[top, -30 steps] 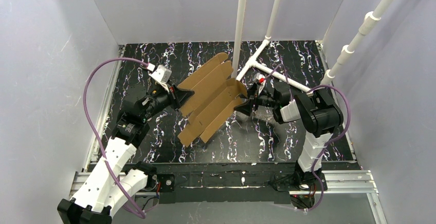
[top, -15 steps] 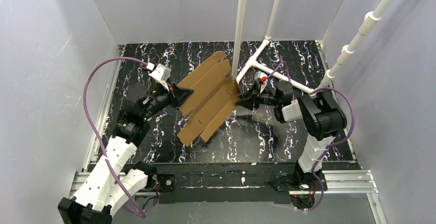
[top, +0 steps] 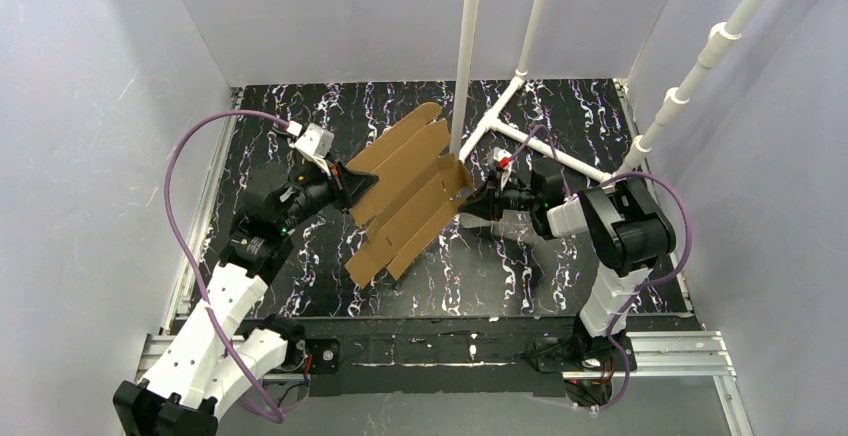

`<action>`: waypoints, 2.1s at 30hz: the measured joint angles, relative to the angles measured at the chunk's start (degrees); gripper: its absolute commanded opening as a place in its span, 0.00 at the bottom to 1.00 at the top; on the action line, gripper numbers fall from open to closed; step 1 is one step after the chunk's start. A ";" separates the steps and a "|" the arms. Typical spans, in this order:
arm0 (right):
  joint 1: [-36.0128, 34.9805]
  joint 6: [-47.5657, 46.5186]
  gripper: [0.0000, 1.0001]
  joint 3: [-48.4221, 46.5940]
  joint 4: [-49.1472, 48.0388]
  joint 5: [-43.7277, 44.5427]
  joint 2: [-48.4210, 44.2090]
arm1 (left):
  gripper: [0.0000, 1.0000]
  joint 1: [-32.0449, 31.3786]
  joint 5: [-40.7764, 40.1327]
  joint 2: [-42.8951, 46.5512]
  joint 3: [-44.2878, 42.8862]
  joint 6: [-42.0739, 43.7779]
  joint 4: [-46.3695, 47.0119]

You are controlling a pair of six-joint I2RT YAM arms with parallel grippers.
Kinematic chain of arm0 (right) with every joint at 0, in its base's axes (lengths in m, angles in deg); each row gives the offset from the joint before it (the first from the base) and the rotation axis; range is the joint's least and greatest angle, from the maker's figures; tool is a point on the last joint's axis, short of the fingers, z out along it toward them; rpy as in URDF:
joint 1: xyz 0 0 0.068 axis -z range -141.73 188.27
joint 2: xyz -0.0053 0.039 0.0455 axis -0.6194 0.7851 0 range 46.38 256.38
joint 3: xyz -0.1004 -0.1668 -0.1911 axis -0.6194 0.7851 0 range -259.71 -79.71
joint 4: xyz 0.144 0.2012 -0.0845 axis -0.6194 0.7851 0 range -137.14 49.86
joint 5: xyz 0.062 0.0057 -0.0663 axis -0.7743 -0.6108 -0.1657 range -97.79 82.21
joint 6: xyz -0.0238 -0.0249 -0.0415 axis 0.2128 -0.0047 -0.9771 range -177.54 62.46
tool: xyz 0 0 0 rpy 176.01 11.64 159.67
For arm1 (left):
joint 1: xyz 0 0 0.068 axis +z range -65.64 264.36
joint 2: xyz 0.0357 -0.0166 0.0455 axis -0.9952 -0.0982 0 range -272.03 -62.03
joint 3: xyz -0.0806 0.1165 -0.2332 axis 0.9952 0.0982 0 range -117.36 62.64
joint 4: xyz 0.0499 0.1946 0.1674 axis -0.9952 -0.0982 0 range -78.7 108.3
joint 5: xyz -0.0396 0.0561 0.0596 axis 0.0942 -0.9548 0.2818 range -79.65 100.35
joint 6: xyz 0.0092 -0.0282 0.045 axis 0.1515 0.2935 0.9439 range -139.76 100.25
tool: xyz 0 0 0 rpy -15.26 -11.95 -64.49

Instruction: Fold the paper box

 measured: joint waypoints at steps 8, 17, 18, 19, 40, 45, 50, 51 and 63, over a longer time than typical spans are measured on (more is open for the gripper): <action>-2.38 -10.10 0.01 -0.09 11.04 5.66 -5.55 | 0.00 0.00 -0.22 -1.11 0.68 -0.20 1.16; -5.55 -17.99 0.01 0.24 14.88 21.42 -7.98 | 0.00 0.02 3.96 -6.64 1.62 4.13 5.73; -5.88 -18.47 0.01 0.72 14.19 22.88 -7.96 | 0.00 0.00 4.83 -7.61 1.62 4.83 6.16; -6.38 -19.02 0.01 1.38 13.44 24.39 -7.96 | 0.00 0.00 5.66 -8.44 1.62 5.51 6.58; -9.38 -22.10 0.10 4.33 9.97 33.03 -5.70 | 0.00 0.17 15.26 -13.64 2.51 17.14 8.79; -9.38 -22.77 0.14 3.19 12.33 31.93 -5.70 | 0.00 0.37 15.43 -13.38 3.26 19.02 9.11; -8.94 -22.88 0.21 2.67 14.69 31.06 -5.70 | 0.00 0.37 15.43 -12.72 4.20 20.87 9.44; -8.61 -22.86 0.22 2.67 15.39 30.45 -5.70 | 0.00 0.37 15.45 -12.57 4.42 21.31 9.40; -3.45 -18.71 0.46 3.15 16.50 23.06 -8.02 | 0.00 0.33 15.65 -11.76 5.27 24.35 8.70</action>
